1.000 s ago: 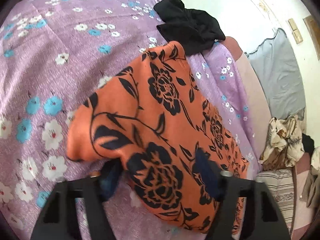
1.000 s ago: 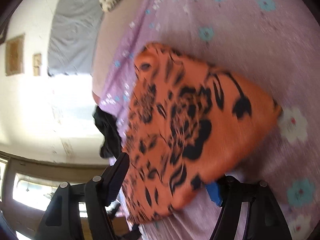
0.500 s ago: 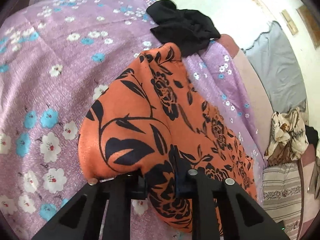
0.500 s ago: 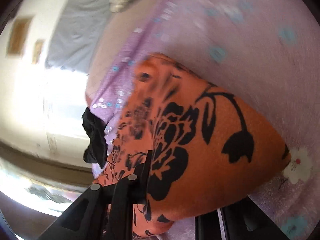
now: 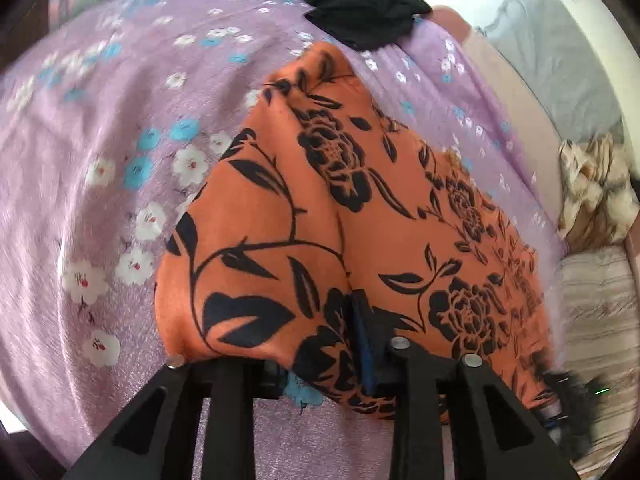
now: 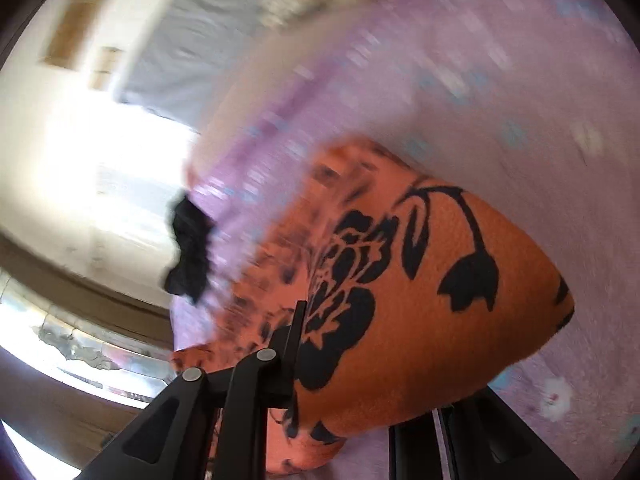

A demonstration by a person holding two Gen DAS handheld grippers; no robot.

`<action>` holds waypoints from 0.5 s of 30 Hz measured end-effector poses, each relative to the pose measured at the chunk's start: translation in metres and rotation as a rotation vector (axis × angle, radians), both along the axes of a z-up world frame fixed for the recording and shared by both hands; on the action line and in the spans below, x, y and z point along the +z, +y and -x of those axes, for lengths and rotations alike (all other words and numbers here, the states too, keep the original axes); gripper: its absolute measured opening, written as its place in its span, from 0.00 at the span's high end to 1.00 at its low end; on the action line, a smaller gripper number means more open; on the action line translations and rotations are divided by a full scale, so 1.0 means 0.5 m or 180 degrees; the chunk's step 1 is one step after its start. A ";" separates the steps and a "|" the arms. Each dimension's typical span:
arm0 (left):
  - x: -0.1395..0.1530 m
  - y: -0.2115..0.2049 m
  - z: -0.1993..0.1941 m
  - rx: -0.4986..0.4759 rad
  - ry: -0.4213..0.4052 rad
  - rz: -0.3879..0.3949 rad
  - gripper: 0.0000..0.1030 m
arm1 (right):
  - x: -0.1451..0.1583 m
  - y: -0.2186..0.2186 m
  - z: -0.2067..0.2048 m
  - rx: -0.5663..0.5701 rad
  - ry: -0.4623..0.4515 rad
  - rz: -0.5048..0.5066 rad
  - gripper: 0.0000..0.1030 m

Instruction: Fold small clothes

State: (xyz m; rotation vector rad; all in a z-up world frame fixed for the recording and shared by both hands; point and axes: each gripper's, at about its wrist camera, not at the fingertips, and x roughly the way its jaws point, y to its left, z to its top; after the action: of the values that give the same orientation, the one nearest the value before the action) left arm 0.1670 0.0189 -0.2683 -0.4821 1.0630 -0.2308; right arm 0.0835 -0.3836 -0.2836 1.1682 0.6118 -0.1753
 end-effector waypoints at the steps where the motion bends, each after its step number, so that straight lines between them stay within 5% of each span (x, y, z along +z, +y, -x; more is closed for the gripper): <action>1: 0.011 0.015 -0.001 0.0049 0.0038 0.0051 0.66 | -0.027 -0.013 0.002 -0.0035 0.0042 -0.0280 0.77; 4: 0.056 0.054 0.004 0.0164 -0.0109 0.0044 0.66 | -0.050 -0.045 0.017 -0.0153 -0.0069 -0.0804 0.74; 7: 0.103 0.074 0.034 0.0348 -0.0470 -0.0138 0.63 | -0.043 -0.066 0.037 -0.0278 -0.0096 -0.0829 0.66; 10: 0.152 0.049 0.056 0.0363 -0.0922 -0.0509 0.44 | -0.052 -0.078 0.056 -0.0454 -0.0163 -0.0931 0.61; 12: 0.183 0.014 0.070 0.0296 -0.1323 -0.0820 0.40 | -0.054 -0.082 0.063 -0.0543 -0.0248 -0.0989 0.61; 15: 0.225 -0.027 0.103 0.0175 -0.1876 -0.1164 0.31 | -0.025 -0.085 0.060 -0.0489 -0.0224 -0.0693 0.62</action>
State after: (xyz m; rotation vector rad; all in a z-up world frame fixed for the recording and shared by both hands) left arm 0.1155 0.0054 -0.1557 -0.0955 0.4953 -0.1129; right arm 0.0534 -0.4258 -0.2963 1.4274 0.4873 -0.2007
